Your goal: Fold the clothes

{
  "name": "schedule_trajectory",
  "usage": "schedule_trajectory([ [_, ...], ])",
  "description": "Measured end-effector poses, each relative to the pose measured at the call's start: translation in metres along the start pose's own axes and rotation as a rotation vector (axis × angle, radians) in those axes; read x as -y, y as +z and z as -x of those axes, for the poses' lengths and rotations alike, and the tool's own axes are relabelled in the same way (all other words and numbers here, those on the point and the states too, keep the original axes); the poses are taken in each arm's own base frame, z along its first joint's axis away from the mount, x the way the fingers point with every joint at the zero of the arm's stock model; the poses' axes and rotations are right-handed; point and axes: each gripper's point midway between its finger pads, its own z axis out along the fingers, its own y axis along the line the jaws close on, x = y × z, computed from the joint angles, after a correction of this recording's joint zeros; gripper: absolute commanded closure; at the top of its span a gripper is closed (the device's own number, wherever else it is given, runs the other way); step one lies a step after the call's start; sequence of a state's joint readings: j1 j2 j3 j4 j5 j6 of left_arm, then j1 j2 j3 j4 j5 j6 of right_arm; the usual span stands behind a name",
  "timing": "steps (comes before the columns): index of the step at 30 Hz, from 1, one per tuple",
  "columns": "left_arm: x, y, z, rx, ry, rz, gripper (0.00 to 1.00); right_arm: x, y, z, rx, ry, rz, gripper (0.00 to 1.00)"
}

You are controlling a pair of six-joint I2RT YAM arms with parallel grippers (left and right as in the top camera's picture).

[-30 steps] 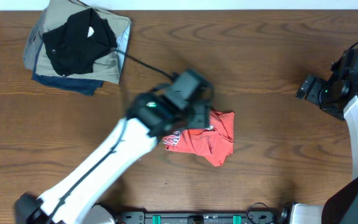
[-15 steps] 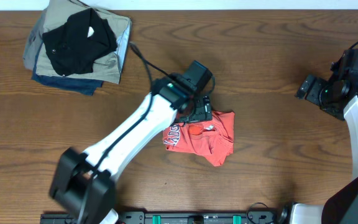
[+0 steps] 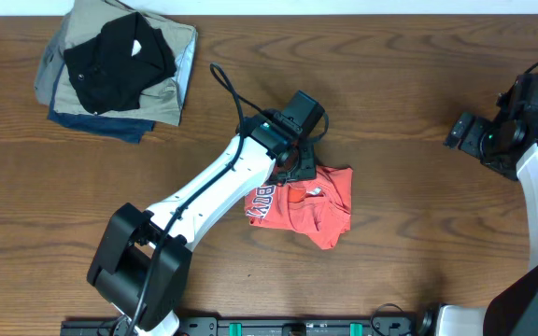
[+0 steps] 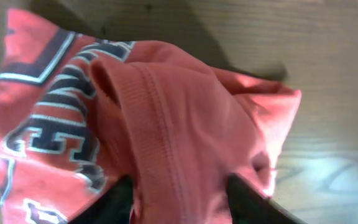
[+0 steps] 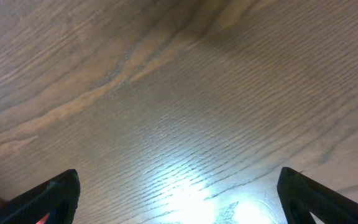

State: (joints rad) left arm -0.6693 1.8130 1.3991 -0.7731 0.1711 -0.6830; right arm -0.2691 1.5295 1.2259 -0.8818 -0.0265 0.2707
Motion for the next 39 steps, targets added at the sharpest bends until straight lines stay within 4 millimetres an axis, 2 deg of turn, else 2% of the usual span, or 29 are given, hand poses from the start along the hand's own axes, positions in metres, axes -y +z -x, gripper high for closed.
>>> schedule_trajectory([
  [3, 0.004, 0.0, 0.0, -0.001, 0.003, -0.018, 0.8, 0.0, 0.0, 0.0, 0.0, 0.0, 0.0, 0.01],
  [5, 0.004, 0.0, 0.0, -0.004, 0.004, -0.022, 0.94, 0.0, 0.0, 0.0, 0.0, 0.0, 0.0, 0.01],
  [14, 0.014, -0.001, 0.005, 0.01, 0.013, -0.068, 0.94, 0.0, 0.0, 0.0, 0.0, 0.0, 0.0, 0.01],
  [27, 0.072, -0.009, 0.031, 0.113, -0.021, -0.299, 0.94, 0.0, 0.0, 0.0, 0.0, 0.0, 0.0, 0.01],
  [31, 0.093, 0.006, 0.032, 0.126, -0.025, -0.343, 0.94, 0.0, 0.0, 0.0, 0.0, 0.0, 0.0, 0.01],
  [36, 0.114, 0.047, 0.023, 0.11, -0.006, -0.366, 0.94, 0.0, 0.0, 0.0, 0.0, 0.0, 0.0, 0.01],
  [38, 0.118, 0.062, 0.018, 0.1, 0.002, -0.367, 0.9, 0.0, 0.0, 0.0, 0.0, 0.0, 0.0, 0.01],
  [39, 0.12, 0.068, 0.015, 0.094, 0.003, -0.366, 0.83, 0.0, 0.0, 0.0, 0.0, 0.0, 0.0, 0.01],
])
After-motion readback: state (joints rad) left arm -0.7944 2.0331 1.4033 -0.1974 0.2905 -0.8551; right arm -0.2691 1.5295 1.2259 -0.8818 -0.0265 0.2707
